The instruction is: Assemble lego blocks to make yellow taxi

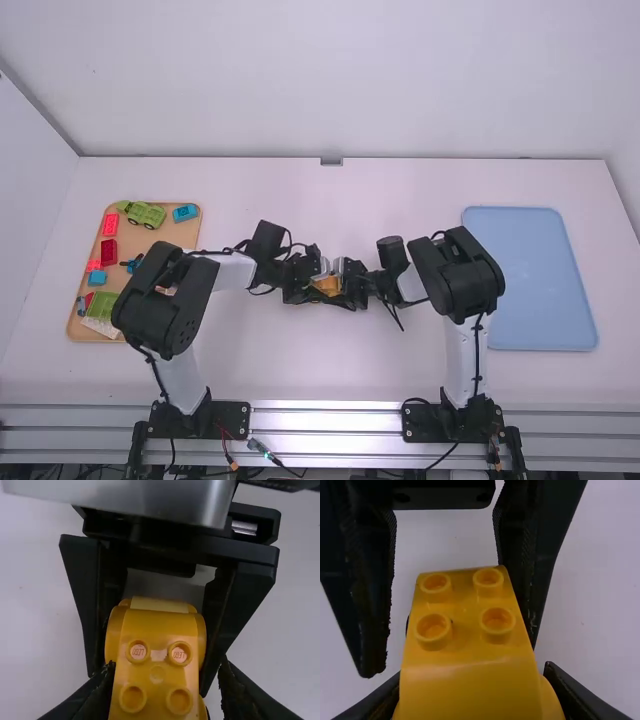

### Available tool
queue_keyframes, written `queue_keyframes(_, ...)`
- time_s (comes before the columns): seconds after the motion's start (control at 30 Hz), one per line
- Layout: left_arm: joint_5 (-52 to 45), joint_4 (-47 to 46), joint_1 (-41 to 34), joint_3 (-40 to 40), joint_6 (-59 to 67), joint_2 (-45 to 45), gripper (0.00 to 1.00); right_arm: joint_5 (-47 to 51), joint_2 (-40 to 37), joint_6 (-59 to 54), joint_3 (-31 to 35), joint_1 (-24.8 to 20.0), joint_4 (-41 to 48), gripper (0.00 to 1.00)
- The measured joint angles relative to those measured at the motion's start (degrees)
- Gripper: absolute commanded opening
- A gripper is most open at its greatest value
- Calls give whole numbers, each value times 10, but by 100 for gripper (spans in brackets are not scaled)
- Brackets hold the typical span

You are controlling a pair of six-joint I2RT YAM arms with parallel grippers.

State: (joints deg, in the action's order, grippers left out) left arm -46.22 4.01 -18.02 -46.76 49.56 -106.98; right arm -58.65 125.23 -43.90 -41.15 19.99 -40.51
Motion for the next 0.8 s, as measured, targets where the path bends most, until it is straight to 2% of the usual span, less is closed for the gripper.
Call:
queue_keyframes(0.43,18,-7,0,0,0,35,54,1,0,0,0,0,0,44)
queue_keyframes(0.53,34,-19,3,0,0,50,63,1,0,0,0,0,0,45)
queue_keyframes(0.57,41,-25,4,0,0,57,75,2,0,0,0,0,0,49)
queue_keyframes(0.67,50,-42,16,0,3,75,99,0,0,0,0,0,-1,57)
queue_keyframes(0.7,51,-48,20,0,4,79,99,1,0,0,0,0,-1,58)
queue_keyframes(0.77,43,-79,45,1,23,103,99,-1,0,0,0,0,-1,69)
queue_keyframes(0.8,42,-83,49,2,26,106,99,2,0,0,0,0,-2,72)
